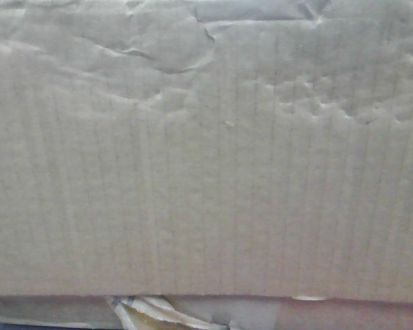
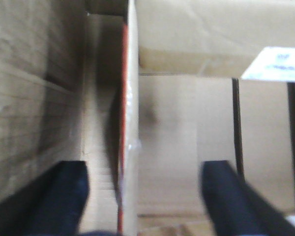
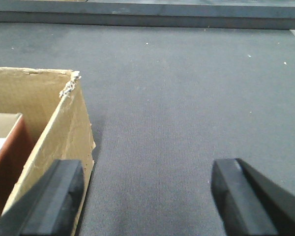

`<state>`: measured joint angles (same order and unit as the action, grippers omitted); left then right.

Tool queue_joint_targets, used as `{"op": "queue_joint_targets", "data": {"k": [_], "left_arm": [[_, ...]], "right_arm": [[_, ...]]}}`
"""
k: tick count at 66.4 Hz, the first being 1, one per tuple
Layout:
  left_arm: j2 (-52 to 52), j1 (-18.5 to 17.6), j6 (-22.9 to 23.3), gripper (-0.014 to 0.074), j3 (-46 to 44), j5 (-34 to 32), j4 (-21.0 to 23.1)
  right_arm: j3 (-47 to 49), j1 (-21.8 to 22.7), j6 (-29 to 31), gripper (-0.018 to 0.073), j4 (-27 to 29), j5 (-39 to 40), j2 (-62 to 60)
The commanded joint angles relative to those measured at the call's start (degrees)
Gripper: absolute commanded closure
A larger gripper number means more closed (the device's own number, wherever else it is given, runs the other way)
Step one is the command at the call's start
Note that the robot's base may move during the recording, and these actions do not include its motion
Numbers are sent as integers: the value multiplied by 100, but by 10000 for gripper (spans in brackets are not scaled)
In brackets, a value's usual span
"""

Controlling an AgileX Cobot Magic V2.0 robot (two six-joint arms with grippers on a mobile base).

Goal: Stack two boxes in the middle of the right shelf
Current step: 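Straddle each box side wall between the fingers of each gripper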

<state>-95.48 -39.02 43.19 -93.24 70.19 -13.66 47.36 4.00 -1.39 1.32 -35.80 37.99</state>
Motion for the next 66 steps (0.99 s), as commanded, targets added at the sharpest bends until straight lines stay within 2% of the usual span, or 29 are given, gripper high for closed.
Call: {"op": "queue_joint_targets", "data": {"k": [1,16,29,34,43,55,66], "left_arm": [[33,-33,46,119,-28,-23,49],[121,-33,-44,109,-727,-23,8],[436,-22,-413,109,-1301,-23,-151],[604,-12,-440,109,-1362,-23,-322],[933,0,-528,109,-1374,-23,-946],[1133,0,-563,109,-1374,-23,-1093],[1131,0,-716,109,-1191,-23,-1107]], "right_arm": [[52,32,-12,126,-49,143,17],[337,32,-12,126,48,102,17],[1046,-4,-12,121,547,-591,224],[1430,-104,-12,121,547,-1013,456],[2213,-400,-48,121,547,-1791,998],[3246,-848,-710,121,547,-2981,2138],[3708,-1354,-1341,121,281,-3416,2930]]}}
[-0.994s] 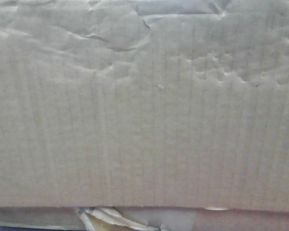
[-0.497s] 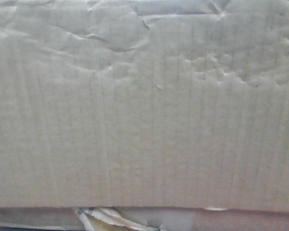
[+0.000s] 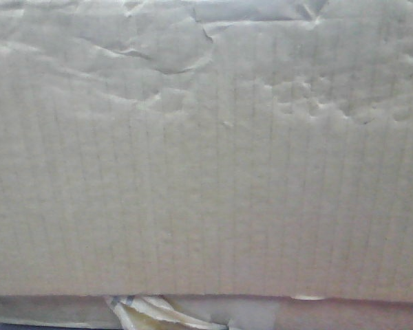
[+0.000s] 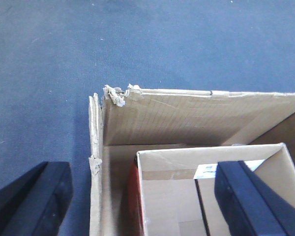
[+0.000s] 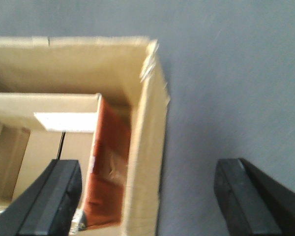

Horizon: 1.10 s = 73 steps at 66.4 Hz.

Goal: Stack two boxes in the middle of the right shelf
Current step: 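Straddle each box side wall between the fingers of each gripper, then close both grippers on the cardboard box walls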

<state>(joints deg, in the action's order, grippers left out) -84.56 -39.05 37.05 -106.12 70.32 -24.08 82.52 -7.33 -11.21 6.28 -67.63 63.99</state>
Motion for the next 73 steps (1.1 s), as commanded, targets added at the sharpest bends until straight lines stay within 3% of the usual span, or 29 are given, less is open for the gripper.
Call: {"op": "queue_joint_targets", "data": {"k": [1,11,24,30,53,73], "left_arm": [[39,3,-102,109,131,-36,-66],[39,151,-138,109,193,-36,40],[39,995,-759,125,322,-36,1087],[29,1226,-947,141,580,-36,1231],[19,1253,-985,153,1871,-36,1478],[-177,1232,-985,153,1995,-36,1514]], "right_arm": [[209,-263,-479,123,-285,-233,407],[219,-701,-900,123,-508,-233,829],[219,-966,-1367,125,-1130,-233,1124],[208,-966,-1422,126,-1153,-233,1209],[-231,-966,-1422,126,-1153,-233,1655],[-628,-966,-1422,126,-1153,-233,1655]]}}
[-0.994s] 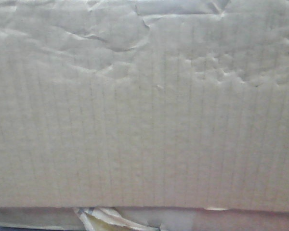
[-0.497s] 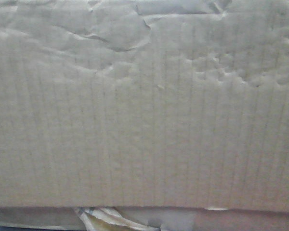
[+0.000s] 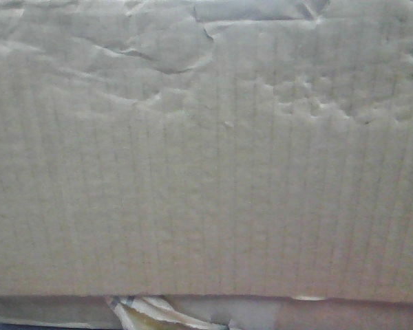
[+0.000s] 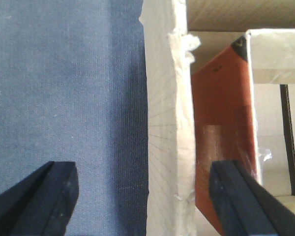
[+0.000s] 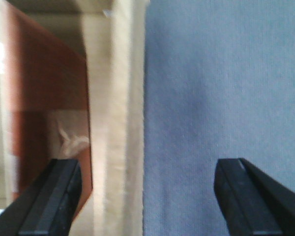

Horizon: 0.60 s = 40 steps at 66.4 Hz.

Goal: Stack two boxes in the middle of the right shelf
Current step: 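Close both grippers on the cardboard box walls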

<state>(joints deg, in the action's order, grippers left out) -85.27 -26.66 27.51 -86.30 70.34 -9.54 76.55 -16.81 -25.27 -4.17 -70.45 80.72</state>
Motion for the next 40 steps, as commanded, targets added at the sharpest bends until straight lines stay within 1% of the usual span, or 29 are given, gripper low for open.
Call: {"op": "queue_joint_targets", "data": {"k": [1,9,19,24,40], "left_arm": [[-120,-7,-31,153,13,-38,61],[-328,-7,-31,153,41,-38,86],[-329,-7,-31,153,41,-38,80],[-329,-7,-31,153,65,-38,-4],[-329,-7,-31,153,212,-38,-4]], "right_arm": [[-31,-18,-16,126,-108,49,-18],[-110,-18,25,126,-108,49,-18],[-243,-18,25,126,-35,49,-18],[-241,-18,25,126,67,49,-18],[-124,-32,25,126,152,49,-18]]}}
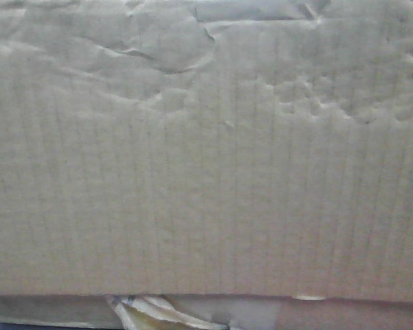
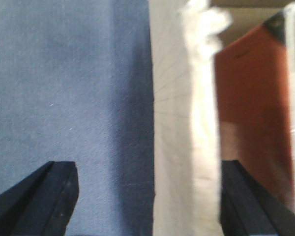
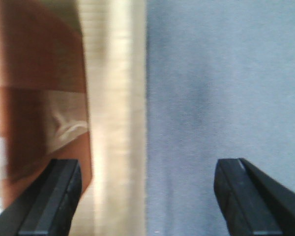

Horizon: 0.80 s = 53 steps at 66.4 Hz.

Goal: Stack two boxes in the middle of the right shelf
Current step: 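Close both grippers on the cardboard box walls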

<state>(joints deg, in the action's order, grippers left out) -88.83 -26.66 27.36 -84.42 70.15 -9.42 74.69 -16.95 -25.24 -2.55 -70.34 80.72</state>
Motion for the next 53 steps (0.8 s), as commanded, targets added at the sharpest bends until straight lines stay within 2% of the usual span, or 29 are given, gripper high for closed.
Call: {"op": "queue_joint_targets", "data": {"k": [1,11,36,45,53], "left_arm": [[27,-7,-16,153,23,-18,-16],[27,-7,-16,153,23,-18,-16],[17,-7,-16,153,200,-18,-16],[19,-7,-16,153,315,-18,222],[19,-7,-16,153,292,-18,222]], "right_arm": [[63,-19,22,126,-11,37,-18],[63,-23,22,126,154,37,-18],[63,-36,22,126,142,37,-18],[63,-36,22,126,142,37,-18],[63,-36,22,126,142,37,-18]]}}
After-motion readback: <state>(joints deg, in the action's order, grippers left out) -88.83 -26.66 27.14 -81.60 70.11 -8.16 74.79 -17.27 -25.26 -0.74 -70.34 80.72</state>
